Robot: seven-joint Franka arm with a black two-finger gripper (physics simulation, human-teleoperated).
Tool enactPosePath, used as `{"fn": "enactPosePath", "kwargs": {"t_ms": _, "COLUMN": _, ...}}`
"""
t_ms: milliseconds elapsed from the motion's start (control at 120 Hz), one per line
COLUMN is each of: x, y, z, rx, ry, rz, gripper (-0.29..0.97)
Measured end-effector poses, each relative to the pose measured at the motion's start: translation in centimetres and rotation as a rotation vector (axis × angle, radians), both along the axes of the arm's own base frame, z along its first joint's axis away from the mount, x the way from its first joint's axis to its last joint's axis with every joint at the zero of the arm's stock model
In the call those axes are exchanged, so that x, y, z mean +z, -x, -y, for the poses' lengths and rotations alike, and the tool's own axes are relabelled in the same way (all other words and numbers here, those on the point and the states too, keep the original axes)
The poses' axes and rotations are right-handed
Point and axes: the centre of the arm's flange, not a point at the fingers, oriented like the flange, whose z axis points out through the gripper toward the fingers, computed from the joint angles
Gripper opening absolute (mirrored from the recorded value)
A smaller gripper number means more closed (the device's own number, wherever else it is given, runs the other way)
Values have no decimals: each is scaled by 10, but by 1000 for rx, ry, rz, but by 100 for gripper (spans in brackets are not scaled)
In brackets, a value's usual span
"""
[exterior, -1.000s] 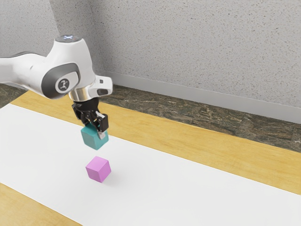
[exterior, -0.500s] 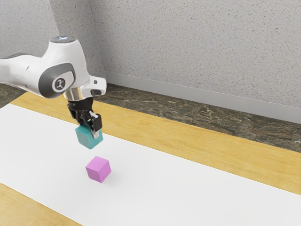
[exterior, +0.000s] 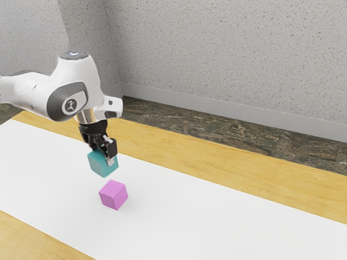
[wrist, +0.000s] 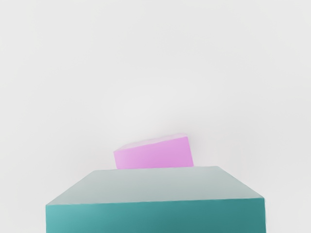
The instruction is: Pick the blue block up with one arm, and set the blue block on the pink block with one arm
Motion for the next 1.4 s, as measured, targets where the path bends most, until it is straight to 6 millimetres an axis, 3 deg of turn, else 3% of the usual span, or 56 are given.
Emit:
{"fn": "enactPosePath", "kwargs": {"t_ms": 325, "x": -8, "y": -5, "z": 0, "rx": 4, "ry": 2, "rz": 15, "gripper": 35}}
{"fn": "enactPosePath", "kwargs": {"t_ms": 517, "x": -8, "y": -6, "z": -13, "rx": 48, "ry": 6, "rz": 20, "gripper": 35}}
{"fn": "enactPosePath", "kwargs": {"t_ms": 1400, "x": -12, "y": -1, "z": -5, "rx": 75, "ry": 14, "rz": 18, "gripper": 35}}
